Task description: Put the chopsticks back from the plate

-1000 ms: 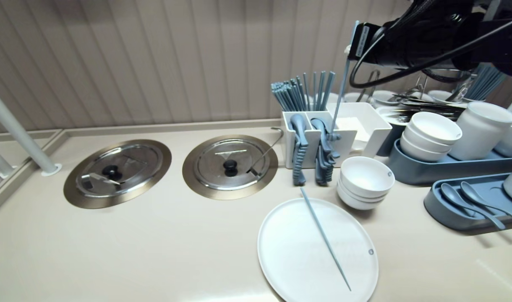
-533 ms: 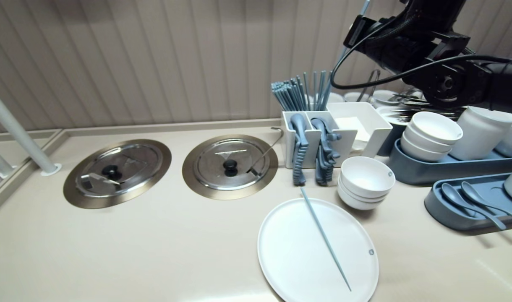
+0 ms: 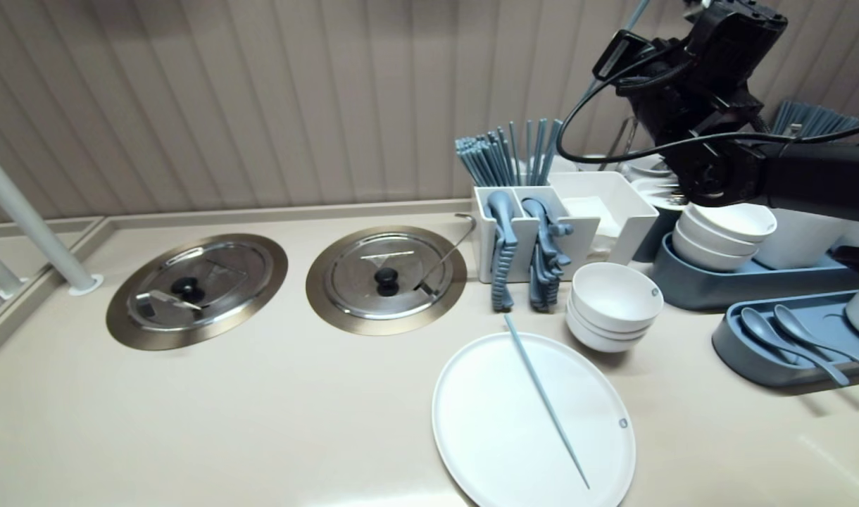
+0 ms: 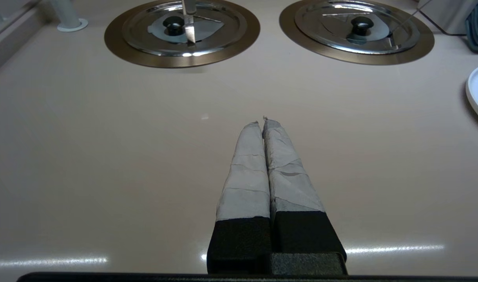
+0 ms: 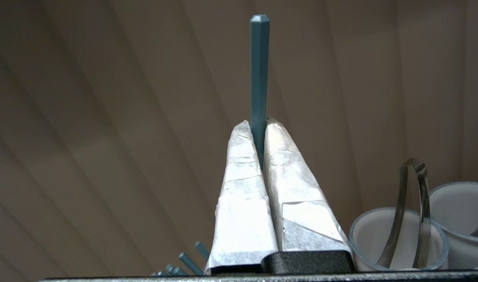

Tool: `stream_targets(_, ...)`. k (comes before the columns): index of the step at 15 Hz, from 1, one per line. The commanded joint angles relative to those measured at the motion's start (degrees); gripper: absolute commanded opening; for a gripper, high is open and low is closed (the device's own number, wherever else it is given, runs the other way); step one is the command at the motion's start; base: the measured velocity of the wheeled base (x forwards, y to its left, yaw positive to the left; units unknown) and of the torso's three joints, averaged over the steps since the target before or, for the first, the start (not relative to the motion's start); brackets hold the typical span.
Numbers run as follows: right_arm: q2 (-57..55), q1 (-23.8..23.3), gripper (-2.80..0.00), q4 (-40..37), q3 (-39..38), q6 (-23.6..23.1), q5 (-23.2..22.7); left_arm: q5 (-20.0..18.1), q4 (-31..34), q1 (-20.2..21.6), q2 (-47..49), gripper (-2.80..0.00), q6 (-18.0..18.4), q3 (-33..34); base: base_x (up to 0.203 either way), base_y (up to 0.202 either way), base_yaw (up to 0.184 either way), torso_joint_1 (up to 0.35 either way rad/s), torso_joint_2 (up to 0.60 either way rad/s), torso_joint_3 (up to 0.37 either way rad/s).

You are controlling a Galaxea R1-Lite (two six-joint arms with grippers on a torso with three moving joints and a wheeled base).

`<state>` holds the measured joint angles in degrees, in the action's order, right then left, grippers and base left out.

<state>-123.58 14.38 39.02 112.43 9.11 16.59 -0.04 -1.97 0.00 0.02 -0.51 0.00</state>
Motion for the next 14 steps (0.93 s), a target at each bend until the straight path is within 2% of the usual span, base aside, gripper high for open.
stream_targets(1,-3.27,-0.05,-2.8,6.06,-0.02,-2.33,0.39,0.0,-0.05,0.0,-0.02,-2.8,-0.02,0.44,0.0,0.0,0.0,0.0,0.0,0.0)
stream_targets(2,-4.2,0.11,-2.8,8.8,-0.02,-4.24,0.69,0.04,-0.05,-0.01,-0.02,-2.8,-0.02,0.44,0.0,0.0,0.0,0.0,0.0,0.0)
stream_targets(4,-4.72,0.47,-2.8,9.05,0.24,-4.61,2.03,0.04,-0.05,0.0,-0.02,-2.8,-0.02,0.44,0.0,0.0,0.0,0.0,0.0,0.0)
stream_targets(14,-10.33,3.11,-2.8,8.97,0.42,-5.77,1.87,0.03,-0.05,0.0,-0.02,-2.8,-0.02,0.44,0.0,0.0,0.0,0.0,0.0,0.0)
